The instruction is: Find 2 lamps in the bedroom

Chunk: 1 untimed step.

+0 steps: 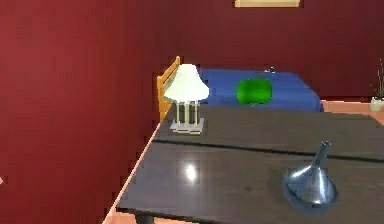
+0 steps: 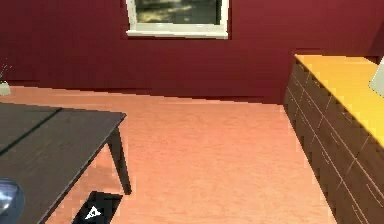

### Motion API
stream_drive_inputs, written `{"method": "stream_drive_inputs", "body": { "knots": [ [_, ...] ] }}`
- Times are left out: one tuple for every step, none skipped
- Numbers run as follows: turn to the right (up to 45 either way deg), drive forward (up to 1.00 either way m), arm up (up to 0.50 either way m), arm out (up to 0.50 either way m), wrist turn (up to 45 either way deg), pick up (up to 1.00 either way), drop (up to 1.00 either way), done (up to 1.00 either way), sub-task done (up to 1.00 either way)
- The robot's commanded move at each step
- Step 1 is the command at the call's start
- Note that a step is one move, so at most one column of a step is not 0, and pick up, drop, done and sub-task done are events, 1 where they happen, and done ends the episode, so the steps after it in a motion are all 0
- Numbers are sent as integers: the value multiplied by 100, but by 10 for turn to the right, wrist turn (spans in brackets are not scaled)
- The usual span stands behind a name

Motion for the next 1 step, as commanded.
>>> {"method": "stream_drive_inputs", "body": {
  "knots": [
    [0,0,0,0,0,0,0,100,0]
  ]
}}
